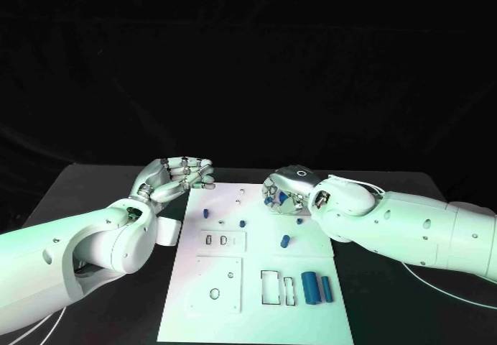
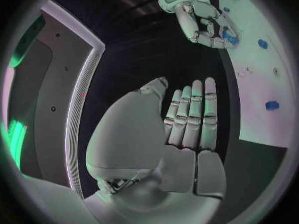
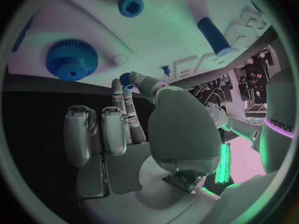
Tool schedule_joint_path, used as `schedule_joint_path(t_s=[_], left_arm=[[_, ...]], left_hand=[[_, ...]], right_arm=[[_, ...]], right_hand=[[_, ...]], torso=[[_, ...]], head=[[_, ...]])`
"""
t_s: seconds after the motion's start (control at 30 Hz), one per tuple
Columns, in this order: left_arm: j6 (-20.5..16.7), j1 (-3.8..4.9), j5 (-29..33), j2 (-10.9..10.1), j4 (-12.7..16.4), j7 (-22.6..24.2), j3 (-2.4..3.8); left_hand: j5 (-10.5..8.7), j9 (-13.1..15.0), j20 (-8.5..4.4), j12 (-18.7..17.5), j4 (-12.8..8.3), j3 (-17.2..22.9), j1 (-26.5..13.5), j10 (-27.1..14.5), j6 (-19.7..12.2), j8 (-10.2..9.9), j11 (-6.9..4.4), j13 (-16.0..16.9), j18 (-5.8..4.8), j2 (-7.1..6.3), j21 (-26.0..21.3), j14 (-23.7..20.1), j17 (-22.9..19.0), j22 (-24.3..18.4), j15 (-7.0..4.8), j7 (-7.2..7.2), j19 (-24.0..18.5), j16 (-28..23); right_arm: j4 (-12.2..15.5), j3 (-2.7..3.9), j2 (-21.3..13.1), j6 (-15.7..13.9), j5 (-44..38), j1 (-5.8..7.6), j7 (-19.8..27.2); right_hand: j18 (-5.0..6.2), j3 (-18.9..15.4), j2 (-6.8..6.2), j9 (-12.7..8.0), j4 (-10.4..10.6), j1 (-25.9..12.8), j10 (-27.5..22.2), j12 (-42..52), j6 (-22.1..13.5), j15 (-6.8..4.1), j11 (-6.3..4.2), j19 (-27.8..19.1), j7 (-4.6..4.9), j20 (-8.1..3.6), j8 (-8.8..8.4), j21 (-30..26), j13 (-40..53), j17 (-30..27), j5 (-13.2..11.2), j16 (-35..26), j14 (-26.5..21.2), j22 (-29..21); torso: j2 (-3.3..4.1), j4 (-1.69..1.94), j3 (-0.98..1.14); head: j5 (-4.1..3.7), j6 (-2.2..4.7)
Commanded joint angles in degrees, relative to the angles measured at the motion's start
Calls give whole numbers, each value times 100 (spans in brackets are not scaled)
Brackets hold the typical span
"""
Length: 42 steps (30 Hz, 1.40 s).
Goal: Assemble the parts on the task board
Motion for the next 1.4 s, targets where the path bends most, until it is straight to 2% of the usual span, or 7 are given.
schedule_joint_path(t_s=[0.03, 0.33, 0.47, 0.6, 0.97, 1.4], left_arm=[[97, 12, 35, 12, -4, 0, 6], [95, 14, 60, 24, 1, -7, 6], [99, 14, 63, 37, 3, -9, 6], [104, 19, 67, 51, -5, -11, 6], [114, 47, 74, 83, -15, -15, 6], [109, 89, 75, 89, -20, -15, 6]], left_hand=[[-24, 0, 10, -27, 4, 30, 15, 7, -4, -36, 30, -6, 17, -41, 20, -9, 9, 8, 3, 39, 36, 11], [-25, -1, 9, -40, -4, 40, 22, 3, -10, -42, 34, -7, 13, -45, 29, -20, 16, 13, 7, 44, 28, 6], [-25, -1, 9, -42, -4, 42, 23, 3, -11, -43, 35, -6, 12, -46, 30, -23, 17, 14, 8, 45, 26, 4], [-25, -1, 9, -46, -6, 47, 25, 2, -12, -45, 36, -6, 10, -47, 33, -30, 19, 15, 10, 46, 21, 1], [-25, -1, 9, -48, -7, 48, 25, 3, -12, -46, 37, -6, 10, -47, 34, -32, 20, 16, 11, 46, 18, -1], [-25, 0, 10, -52, -9, 53, 27, 4, -11, -47, 38, -6, 8, -47, 36, -37, 22, 18, 13, 46, 13, -3]], right_arm=[[-20, 5, 79, -443, -66, 8, -164], [-383, 8, 431, -897, -54, 23, -343], [-509, 9, 570, -1066, -27, 24, -375], [-623, 10, 704, -1169, 60, 23, -360], [-886, 9, 975, -1147, 211, -50, -251], [-1045, 7, 1082, -891, 242, -101, -280]], right_hand=[[-88, 6, 175, 294, -15, 120, 137, 15, 10, -49, -123, 14, -26, -4, 44, 34, 16, -2, -28, 24, 271, 355], [-93, 8, 153, 361, -7, 63, 93, -16, -48, -43, -112, 20, -24, -3, 69, 51, 25, 28, -111, 48, 278, 386], [-92, 13, 149, 378, 1, 43, 76, -27, -73, -38, -107, 15, -20, 0, 69, 50, 28, 27, -140, 51, 278, 385], [-100, 15, 151, 382, 3, 39, 77, -27, -75, -37, -106, 35, -20, 0, 71, 70, 29, 40, -142, 58, 281, 418], [-101, 10, 139, 401, 15, 10, 71, -32, -94, -33, -102, 36, -18, 4, 74, 74, 35, 41, -156, 63, 282, 425], [-94, -8, 106, 427, 41, -47, 62, -40, -121, -27, -96, 15, -18, 10, 76, 59, 45, 15, -155, 56, 277, 404]], torso=[[17, 5, -5], [44, 26, -15], [51, 40, -11], [66, 69, -24], [100, 95, -38], [113, 82, -40]], head=[[0, 43], [-23, 103], [-26, 95], [-51, 98], [-44, 93], [-22, 68]])
